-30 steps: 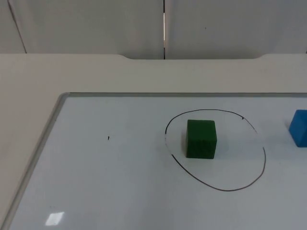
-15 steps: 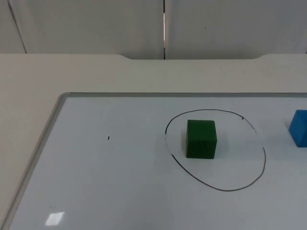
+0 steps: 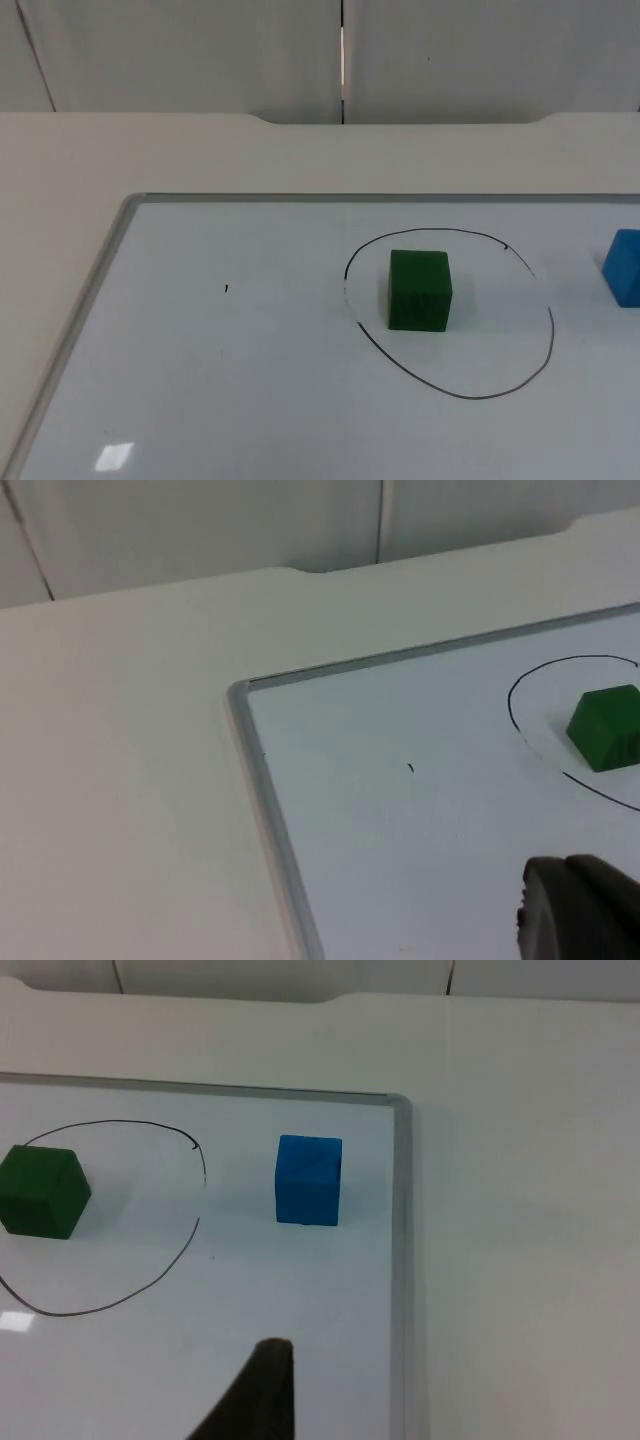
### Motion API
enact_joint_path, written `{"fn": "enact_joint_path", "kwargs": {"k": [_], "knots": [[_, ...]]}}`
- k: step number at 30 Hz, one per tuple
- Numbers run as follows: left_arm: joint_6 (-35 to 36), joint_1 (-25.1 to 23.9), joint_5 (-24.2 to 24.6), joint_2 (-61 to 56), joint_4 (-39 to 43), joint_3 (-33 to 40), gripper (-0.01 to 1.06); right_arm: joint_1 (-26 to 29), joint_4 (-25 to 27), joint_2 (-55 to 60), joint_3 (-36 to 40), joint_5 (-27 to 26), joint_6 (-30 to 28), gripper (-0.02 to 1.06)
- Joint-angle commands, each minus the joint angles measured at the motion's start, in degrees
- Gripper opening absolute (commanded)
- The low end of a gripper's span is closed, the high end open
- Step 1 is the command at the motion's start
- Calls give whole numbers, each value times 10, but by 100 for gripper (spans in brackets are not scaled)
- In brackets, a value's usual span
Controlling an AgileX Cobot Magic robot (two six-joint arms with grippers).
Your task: Push the two cubes into the marked area.
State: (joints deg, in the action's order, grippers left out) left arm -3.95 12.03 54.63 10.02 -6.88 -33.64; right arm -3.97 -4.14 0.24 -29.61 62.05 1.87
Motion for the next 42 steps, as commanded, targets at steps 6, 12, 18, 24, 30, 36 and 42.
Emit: {"fn": "enact_joint_path", "kwargs": {"k": [6, 12, 18, 24, 30, 36, 42], "knots": [[80, -1, 61, -99, 96, 2, 0, 1, 0, -2, 1, -2, -3, 105], [101, -1, 73, -100, 98, 14, 0, 1, 0, -2, 1, -2, -3, 105], [102, -1, 70, -100, 95, 52, 0, 1, 0, -2, 1, -2, -3, 105], [101, -1, 70, -100, 95, 52, 0, 1, 0, -2, 1, -2, -3, 105], [101, -1, 70, -100, 95, 52, 0, 1, 0, -2, 1, -2, -3, 105], [59, -1, 70, -100, 69, 52, 0, 1, 0, -2, 1, -2, -3, 105], [39, -1, 70, -100, 54, 52, 0, 1, 0, -2, 1, -2, -3, 105]]}}
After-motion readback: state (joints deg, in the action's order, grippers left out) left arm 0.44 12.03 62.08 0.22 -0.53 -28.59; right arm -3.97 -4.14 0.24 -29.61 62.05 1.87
